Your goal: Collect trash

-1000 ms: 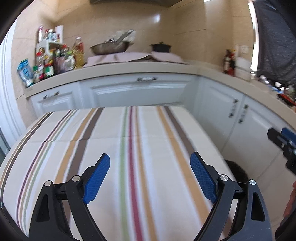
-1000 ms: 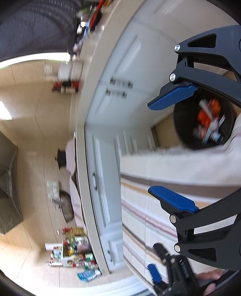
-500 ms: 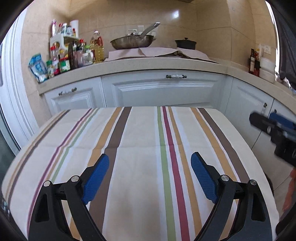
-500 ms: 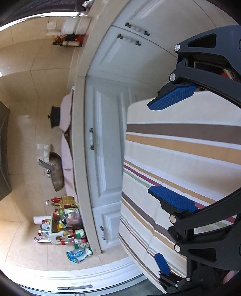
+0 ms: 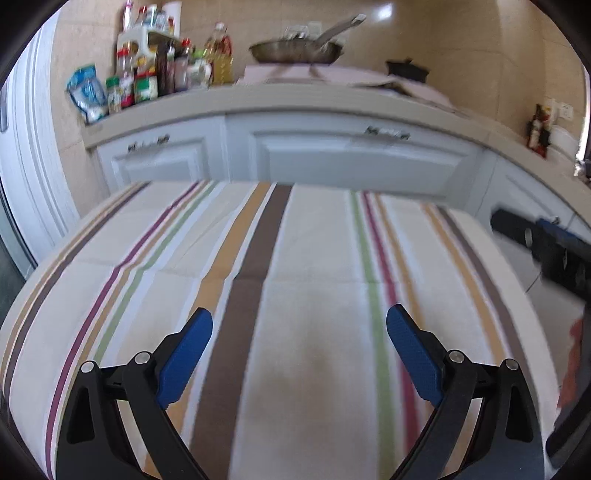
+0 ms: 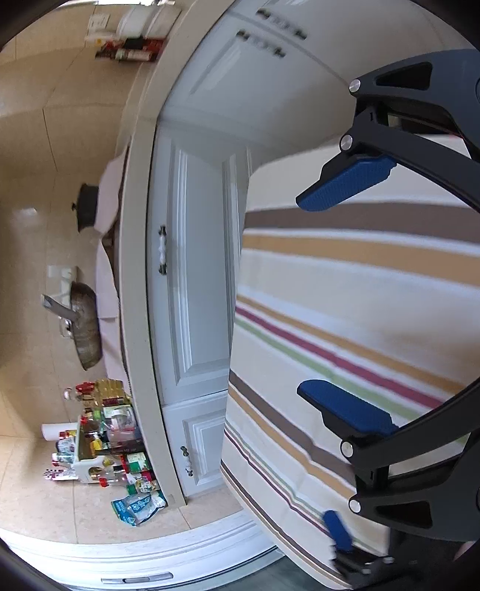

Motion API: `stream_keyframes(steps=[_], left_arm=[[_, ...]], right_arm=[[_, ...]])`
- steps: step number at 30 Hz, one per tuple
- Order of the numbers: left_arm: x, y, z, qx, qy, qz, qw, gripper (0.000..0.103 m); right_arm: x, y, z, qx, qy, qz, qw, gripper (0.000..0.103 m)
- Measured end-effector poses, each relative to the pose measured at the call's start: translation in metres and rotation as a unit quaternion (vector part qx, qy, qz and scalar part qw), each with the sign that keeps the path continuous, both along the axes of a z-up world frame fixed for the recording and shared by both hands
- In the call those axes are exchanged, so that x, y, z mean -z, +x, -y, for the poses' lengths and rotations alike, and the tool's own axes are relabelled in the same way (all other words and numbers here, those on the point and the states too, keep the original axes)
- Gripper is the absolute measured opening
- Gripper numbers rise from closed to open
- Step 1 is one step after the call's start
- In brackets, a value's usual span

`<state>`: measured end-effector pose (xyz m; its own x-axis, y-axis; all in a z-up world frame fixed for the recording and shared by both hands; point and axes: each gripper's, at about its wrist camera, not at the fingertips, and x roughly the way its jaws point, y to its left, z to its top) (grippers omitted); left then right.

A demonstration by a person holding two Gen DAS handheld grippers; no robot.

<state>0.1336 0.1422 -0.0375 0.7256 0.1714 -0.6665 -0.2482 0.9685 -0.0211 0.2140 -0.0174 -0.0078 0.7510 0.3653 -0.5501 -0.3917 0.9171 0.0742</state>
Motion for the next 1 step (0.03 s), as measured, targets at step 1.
stream_keyframes(steps=[1], left_arm=[[0.0038,0.0035,-0.0051,-0.005,-0.002,-0.009,0.9999,0.093]], right_arm=[[0.0020,0.0146,-0.0100,-0.005,0.002,-0.015,1.000,0.092]])
